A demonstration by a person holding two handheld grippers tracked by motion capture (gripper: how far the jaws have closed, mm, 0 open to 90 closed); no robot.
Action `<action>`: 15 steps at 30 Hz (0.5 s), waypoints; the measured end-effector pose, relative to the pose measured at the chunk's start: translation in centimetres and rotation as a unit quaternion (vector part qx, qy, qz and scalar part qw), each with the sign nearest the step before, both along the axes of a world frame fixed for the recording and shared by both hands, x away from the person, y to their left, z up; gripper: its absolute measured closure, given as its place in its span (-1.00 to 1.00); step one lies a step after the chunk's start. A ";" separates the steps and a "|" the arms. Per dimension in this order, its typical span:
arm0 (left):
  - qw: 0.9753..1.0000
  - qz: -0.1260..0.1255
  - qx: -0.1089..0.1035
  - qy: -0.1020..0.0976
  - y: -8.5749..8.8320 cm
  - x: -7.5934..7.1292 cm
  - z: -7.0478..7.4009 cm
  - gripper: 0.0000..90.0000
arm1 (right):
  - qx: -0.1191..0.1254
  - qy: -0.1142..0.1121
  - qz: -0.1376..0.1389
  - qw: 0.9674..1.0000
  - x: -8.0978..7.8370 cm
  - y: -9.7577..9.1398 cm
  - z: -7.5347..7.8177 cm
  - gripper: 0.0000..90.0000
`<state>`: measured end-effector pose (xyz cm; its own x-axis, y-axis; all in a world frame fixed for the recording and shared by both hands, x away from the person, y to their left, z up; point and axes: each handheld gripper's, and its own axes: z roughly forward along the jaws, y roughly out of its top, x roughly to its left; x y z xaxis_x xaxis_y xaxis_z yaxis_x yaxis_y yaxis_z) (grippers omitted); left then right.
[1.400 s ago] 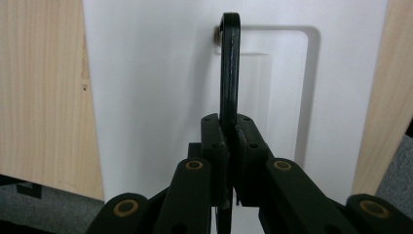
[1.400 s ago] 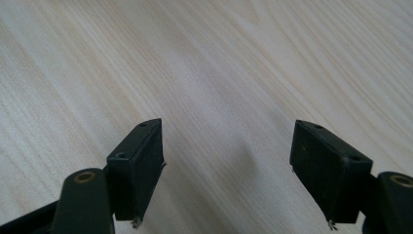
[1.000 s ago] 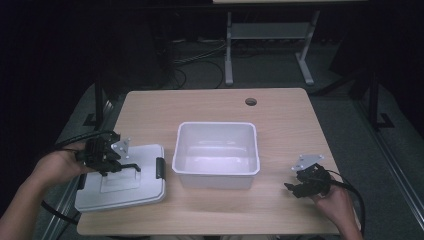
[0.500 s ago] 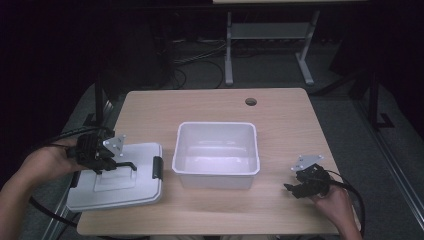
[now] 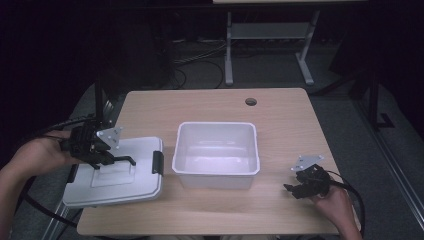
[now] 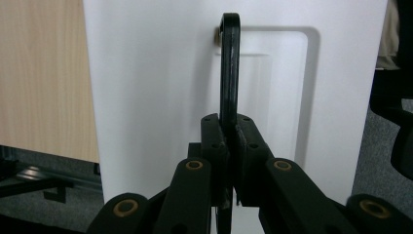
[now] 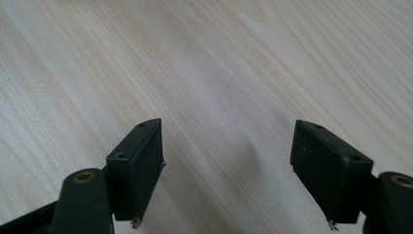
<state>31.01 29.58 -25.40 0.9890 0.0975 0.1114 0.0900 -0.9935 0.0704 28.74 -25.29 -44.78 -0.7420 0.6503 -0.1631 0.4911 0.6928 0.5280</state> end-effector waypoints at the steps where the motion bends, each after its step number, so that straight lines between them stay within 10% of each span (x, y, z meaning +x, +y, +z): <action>1: 1.000 -0.001 0.001 0.000 0.0 0.0 0.3 0.89 | 0.001 0.000 0.000 1.000 0.0 0.0 0.0 -0.40; 15: 1.000 -0.008 -0.007 -0.010 -0.8 0.0 2.8 0.89 | 0.001 -0.001 0.002 1.000 -0.1 0.0 0.1 -0.46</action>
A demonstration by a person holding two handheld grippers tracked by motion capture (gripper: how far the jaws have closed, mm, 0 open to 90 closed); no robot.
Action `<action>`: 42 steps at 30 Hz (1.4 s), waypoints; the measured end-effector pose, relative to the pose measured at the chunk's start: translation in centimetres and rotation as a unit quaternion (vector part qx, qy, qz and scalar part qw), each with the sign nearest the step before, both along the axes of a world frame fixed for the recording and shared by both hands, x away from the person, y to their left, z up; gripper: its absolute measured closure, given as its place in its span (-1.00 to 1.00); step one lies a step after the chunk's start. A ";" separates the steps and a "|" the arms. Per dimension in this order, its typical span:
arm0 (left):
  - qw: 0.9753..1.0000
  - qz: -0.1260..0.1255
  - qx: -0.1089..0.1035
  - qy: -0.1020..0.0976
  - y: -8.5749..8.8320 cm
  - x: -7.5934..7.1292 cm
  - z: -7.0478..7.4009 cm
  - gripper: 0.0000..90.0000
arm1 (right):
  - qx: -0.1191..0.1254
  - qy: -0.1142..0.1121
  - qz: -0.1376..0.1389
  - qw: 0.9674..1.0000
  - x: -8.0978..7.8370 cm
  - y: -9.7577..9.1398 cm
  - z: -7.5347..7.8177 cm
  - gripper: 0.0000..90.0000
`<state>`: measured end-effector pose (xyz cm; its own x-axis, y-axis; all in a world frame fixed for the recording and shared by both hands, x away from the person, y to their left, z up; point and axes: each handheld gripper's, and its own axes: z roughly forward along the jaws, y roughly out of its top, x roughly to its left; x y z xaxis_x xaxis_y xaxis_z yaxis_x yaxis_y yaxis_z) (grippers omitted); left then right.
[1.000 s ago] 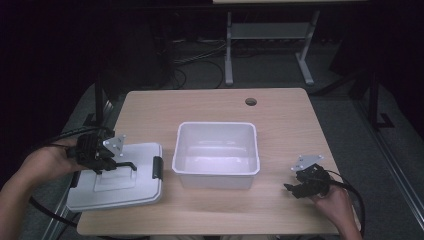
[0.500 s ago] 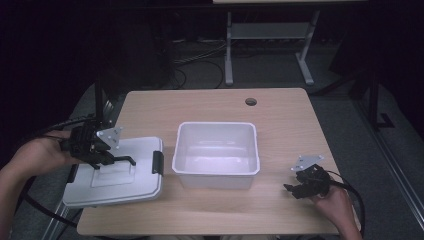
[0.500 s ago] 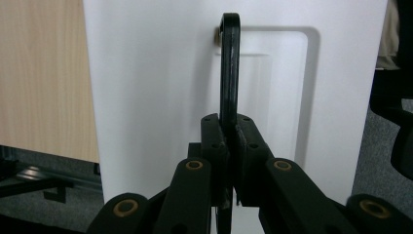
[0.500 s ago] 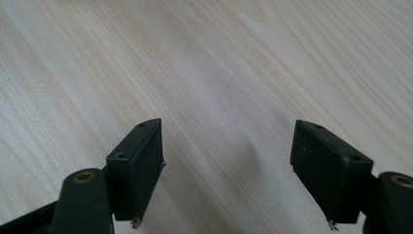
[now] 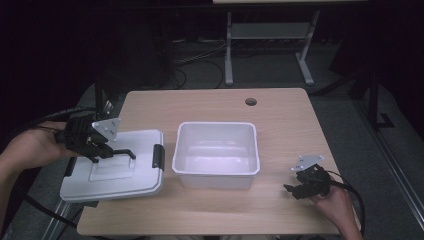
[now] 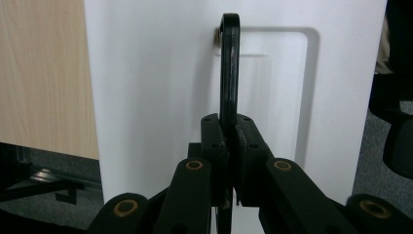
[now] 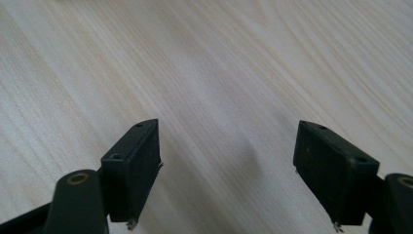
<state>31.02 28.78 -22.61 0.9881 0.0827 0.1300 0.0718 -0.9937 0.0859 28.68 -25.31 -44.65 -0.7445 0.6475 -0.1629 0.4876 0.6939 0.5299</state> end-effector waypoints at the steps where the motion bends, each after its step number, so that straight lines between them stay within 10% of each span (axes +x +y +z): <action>1: 1.000 -0.002 -0.001 -0.001 -0.2 0.1 0.2 0.89 | 0.001 0.001 0.000 1.000 0.0 0.0 0.0 -0.46; 42: 0.998 -0.061 -0.009 0.013 -10.8 5.0 0.5 0.89 | 0.007 0.000 -0.004 1.000 -0.5 -0.7 0.3 -0.55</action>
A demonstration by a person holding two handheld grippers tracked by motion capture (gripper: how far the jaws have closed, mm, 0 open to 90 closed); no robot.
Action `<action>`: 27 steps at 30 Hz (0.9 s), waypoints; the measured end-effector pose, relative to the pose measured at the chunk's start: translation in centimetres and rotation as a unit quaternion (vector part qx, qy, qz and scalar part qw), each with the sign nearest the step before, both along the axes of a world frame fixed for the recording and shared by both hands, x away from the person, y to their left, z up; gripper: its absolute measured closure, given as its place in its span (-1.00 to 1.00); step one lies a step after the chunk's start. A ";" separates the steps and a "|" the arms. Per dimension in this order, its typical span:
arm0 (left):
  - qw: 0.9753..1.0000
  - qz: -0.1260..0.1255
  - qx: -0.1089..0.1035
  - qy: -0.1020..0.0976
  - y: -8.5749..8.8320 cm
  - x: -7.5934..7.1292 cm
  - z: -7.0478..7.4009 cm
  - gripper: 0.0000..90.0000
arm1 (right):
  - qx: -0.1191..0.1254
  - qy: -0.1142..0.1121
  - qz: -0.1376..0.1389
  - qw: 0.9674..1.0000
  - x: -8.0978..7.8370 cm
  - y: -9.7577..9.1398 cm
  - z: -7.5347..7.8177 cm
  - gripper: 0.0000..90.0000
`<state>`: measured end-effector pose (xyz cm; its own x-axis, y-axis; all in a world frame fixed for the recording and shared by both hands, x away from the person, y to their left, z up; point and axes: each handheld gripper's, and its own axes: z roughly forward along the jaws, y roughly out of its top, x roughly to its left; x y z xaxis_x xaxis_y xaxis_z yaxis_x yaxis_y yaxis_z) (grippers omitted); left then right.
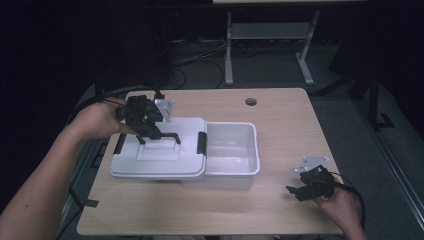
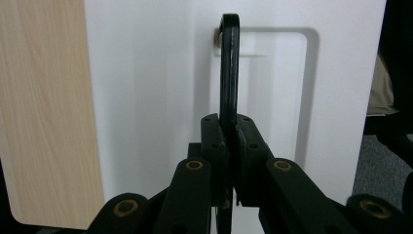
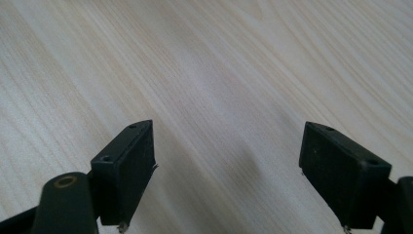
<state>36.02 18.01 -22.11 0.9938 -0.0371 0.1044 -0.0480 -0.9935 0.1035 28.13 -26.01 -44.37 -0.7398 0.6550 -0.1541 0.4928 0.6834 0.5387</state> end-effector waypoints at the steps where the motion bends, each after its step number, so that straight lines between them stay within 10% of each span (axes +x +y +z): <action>1: 1.000 -0.003 0.001 -0.002 -0.1 0.1 0.0 0.89 | 0.000 0.000 0.000 1.000 0.0 0.0 0.0 -0.55; 27: 1.000 -0.021 -0.009 -0.006 -4.6 1.4 0.3 0.89 | 0.004 -0.003 -0.001 1.000 -0.4 -0.2 0.4 -0.58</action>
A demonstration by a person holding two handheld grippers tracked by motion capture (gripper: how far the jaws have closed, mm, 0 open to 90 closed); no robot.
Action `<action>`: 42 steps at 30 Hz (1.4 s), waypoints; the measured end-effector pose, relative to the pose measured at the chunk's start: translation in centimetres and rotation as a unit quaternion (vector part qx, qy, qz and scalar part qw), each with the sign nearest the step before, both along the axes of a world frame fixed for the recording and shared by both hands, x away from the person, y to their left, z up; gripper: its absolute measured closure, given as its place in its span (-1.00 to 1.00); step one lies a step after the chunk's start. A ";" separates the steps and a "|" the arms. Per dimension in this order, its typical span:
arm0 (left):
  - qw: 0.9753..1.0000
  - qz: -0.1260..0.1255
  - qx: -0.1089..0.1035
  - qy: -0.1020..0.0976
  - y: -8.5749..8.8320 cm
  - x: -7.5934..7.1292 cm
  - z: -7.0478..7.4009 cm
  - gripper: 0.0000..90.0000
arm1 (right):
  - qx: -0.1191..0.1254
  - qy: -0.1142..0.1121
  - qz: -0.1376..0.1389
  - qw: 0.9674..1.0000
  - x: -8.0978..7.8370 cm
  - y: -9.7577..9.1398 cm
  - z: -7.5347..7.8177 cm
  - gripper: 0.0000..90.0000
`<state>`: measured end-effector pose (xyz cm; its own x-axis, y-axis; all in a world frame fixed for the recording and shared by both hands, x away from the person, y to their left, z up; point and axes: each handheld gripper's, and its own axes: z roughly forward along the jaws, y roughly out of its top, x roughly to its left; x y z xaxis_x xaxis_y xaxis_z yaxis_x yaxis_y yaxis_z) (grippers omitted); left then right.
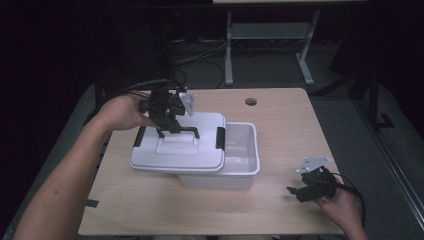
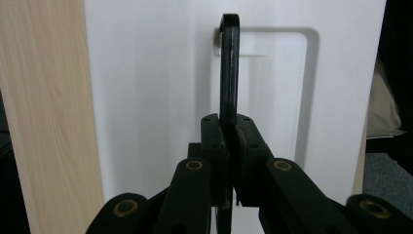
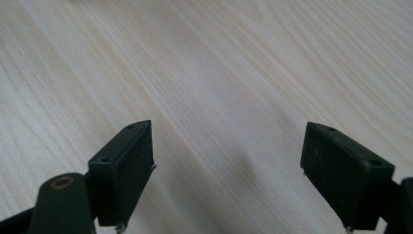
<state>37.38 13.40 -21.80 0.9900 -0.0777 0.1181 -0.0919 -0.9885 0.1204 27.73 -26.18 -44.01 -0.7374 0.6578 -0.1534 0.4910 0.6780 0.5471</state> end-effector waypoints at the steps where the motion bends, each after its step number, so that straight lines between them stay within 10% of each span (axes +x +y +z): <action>1: 1.000 -0.001 0.000 -0.001 -0.2 0.0 0.0 0.89 | 0.001 -0.001 0.000 1.000 0.0 0.0 0.0 -0.57; 42: 1.000 -0.014 -0.008 0.011 -7.4 0.9 -1.8 0.89 | 0.007 -0.005 0.008 1.000 -0.1 0.0 0.1 -0.58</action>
<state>38.29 5.99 -23.58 0.9897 -0.1044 0.0983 -0.1174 -0.9835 0.1377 27.60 -26.16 -43.89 -0.7468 0.6476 -0.1515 0.4743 0.6783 0.5613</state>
